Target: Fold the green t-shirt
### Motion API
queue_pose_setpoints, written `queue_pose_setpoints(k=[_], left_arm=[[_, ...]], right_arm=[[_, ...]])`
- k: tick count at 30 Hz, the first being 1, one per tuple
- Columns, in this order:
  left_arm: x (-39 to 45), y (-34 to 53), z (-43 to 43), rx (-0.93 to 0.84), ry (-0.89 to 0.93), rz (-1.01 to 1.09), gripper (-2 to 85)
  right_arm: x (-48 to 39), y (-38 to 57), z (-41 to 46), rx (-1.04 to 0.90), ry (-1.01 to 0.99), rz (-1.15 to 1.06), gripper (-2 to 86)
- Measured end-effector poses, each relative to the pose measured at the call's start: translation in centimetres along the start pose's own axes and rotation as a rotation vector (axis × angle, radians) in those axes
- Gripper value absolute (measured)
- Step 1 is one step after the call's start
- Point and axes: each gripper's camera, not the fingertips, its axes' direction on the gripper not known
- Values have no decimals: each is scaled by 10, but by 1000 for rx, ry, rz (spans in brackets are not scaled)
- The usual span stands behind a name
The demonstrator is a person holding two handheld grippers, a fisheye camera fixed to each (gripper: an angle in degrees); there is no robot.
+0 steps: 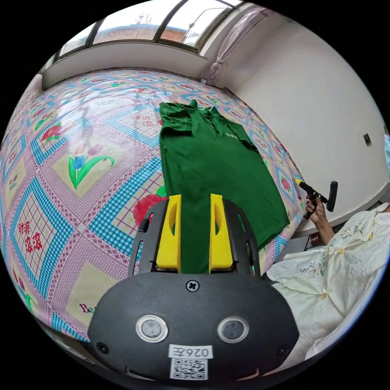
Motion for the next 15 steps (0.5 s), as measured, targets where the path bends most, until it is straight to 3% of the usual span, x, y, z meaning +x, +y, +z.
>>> queue_pose_setpoints(k=[8, 15], left_arm=[[31, 74, -6, -88, -94, -105, 133], [68, 90, 16, -162, -194, -89, 134]], right_arm=[[6, 72, -42, -105, -17, 96, 30], [9, 109, -57, -128, 5, 142, 32]])
